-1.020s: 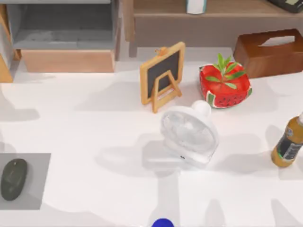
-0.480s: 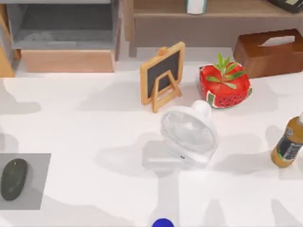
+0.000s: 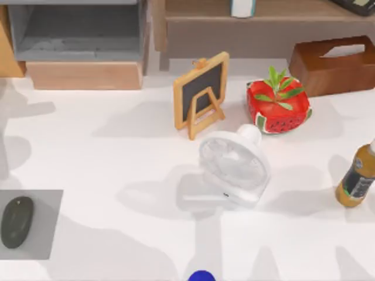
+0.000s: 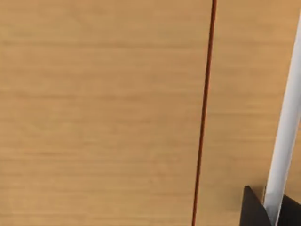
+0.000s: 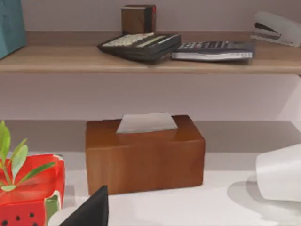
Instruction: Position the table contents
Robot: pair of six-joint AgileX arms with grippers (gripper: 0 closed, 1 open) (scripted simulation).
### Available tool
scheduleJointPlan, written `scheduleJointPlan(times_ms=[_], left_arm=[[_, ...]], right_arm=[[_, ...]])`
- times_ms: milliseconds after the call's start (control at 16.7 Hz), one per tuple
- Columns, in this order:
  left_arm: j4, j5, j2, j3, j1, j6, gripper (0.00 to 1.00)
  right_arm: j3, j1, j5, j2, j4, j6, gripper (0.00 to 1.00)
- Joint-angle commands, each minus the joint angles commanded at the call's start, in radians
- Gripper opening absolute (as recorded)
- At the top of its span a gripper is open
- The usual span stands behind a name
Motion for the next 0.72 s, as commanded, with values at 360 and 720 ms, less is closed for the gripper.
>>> scheduleJointPlan(times_ms=[360,720], left_arm=[[-0.003,-0.002,0.003,0.006,-0.002,0.0,0.15],[-0.003,-0.002,0.003,0.006,-0.002,0.0,0.6]], right_arm=[[0.0,0.0,0.0,0.0,0.0,0.0,1.0],[0.0,0.0,0.0,0.0,0.0,0.0,1.0]])
